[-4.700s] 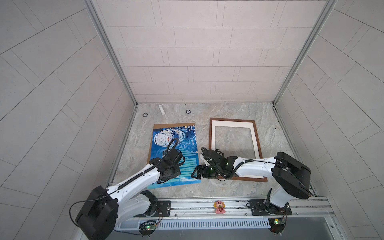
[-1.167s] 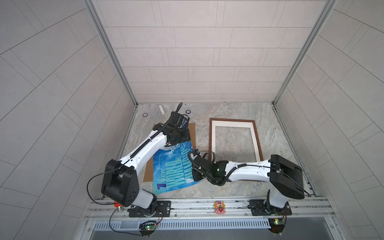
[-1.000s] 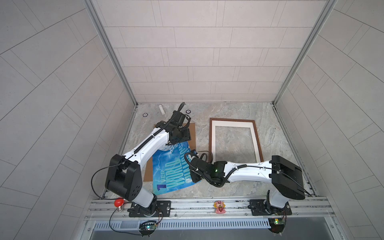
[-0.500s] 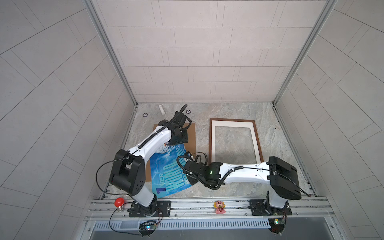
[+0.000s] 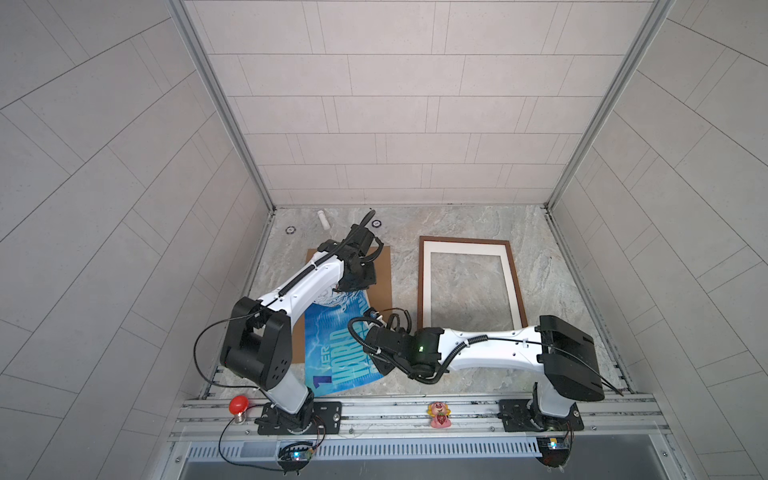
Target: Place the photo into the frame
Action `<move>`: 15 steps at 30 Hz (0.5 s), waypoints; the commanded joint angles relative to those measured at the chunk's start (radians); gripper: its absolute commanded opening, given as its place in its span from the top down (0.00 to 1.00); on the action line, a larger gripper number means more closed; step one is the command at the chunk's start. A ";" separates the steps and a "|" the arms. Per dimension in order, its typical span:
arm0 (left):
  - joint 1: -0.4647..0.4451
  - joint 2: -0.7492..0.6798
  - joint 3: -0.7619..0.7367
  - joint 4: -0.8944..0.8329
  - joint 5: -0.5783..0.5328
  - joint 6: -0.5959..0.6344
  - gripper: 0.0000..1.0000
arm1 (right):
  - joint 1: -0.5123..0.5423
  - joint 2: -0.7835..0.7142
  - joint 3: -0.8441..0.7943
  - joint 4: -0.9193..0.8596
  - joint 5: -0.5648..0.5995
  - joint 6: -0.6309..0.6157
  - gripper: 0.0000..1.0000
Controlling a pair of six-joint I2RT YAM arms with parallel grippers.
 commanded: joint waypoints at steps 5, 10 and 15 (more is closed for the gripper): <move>0.046 -0.021 0.028 -0.063 0.084 0.000 1.00 | -0.037 -0.269 -0.041 -0.086 -0.069 0.017 0.26; 0.054 -0.070 0.106 -0.166 0.147 0.014 1.00 | -0.210 -0.493 -0.211 -0.075 -0.206 0.087 0.25; 0.057 -0.131 0.238 -0.263 0.310 -0.017 1.00 | -0.552 -0.729 -0.430 -0.083 -0.347 0.061 0.24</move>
